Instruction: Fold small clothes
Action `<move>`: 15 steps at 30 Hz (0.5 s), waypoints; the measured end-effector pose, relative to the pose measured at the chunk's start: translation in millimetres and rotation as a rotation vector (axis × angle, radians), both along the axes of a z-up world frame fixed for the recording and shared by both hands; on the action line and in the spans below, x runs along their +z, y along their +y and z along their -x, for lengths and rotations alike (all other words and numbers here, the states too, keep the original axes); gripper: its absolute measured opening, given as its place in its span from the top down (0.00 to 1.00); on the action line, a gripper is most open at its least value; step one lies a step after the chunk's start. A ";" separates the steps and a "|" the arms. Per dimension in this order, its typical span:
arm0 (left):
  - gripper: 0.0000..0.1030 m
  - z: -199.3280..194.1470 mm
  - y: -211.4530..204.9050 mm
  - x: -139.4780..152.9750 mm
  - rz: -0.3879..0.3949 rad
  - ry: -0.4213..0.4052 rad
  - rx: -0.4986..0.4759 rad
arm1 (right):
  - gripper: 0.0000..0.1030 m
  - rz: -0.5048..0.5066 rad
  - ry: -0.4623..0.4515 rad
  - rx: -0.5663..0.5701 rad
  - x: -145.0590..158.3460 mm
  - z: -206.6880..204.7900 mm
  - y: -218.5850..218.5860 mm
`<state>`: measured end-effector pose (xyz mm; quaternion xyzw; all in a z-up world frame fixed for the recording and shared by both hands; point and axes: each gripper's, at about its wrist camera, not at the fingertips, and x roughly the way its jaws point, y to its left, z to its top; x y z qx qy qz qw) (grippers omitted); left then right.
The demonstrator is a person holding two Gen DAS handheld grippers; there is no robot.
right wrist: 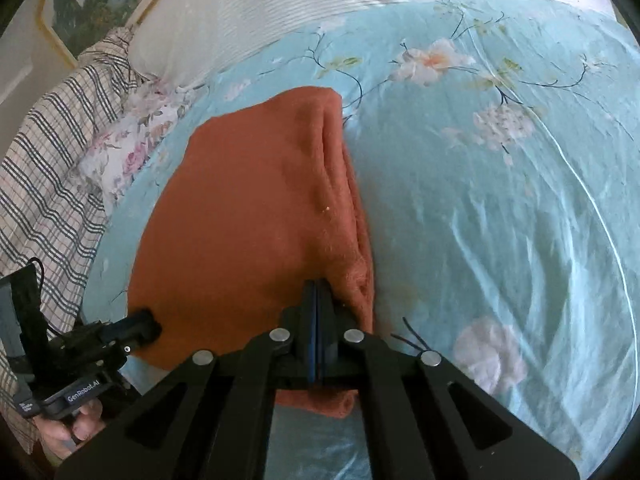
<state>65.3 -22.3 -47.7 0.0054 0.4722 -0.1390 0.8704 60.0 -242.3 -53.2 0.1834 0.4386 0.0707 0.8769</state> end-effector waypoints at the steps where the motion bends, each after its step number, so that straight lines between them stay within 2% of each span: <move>1: 0.79 0.7 0.4 0.2 -0.002 -0.001 -0.001 | 1.00 0.016 -0.001 0.002 1.2 -0.4 2.2; 3: 0.79 2.0 0.5 0.4 -0.006 -0.003 -0.001 | 1.00 0.021 -0.002 0.003 2.7 -0.7 4.2; 4: 0.79 2.8 1.1 1.1 -0.006 -0.001 0.000 | 0.97 0.008 -0.005 0.005 4.1 0.2 4.3; 7: 0.78 5.0 11.5 9.5 0.029 -0.009 0.014 | 0.96 -0.035 -0.042 -0.005 18.2 7.7 2.5; 8: 0.75 4.6 16.8 13.0 0.043 -0.016 0.023 | 0.90 -0.031 -0.063 -0.014 25.2 7.8 1.6; 9: 0.74 3.4 23.8 16.5 0.062 -0.024 0.036 | 0.81 -0.026 -0.087 -0.030 32.7 6.6 -0.6; 10: 0.74 0.5 31.3 18.7 0.091 -0.022 0.051 | 0.45 -0.023 -0.100 -0.043 37.2 4.1 -3.2; 11: 0.73 -3.2 38.4 19.7 0.119 -0.014 0.064 | 0.18 -0.013 -0.106 -0.055 40.7 -1.3 -5.4; 13: 0.67 -14.0 51.0 20.8 0.133 -0.008 0.107 | 0.20 0.011 -0.132 -0.067 44.5 -12.3 -8.7; 14: 0.59 -18.1 55.3 21.3 0.120 -0.012 0.131 | 0.23 0.011 -0.134 -0.060 44.7 -18.5 -9.5; 15: 0.55 -23.4 60.9 21.9 0.119 -0.017 0.151 | 0.27 0.004 -0.121 -0.051 42.9 -28.3 -9.6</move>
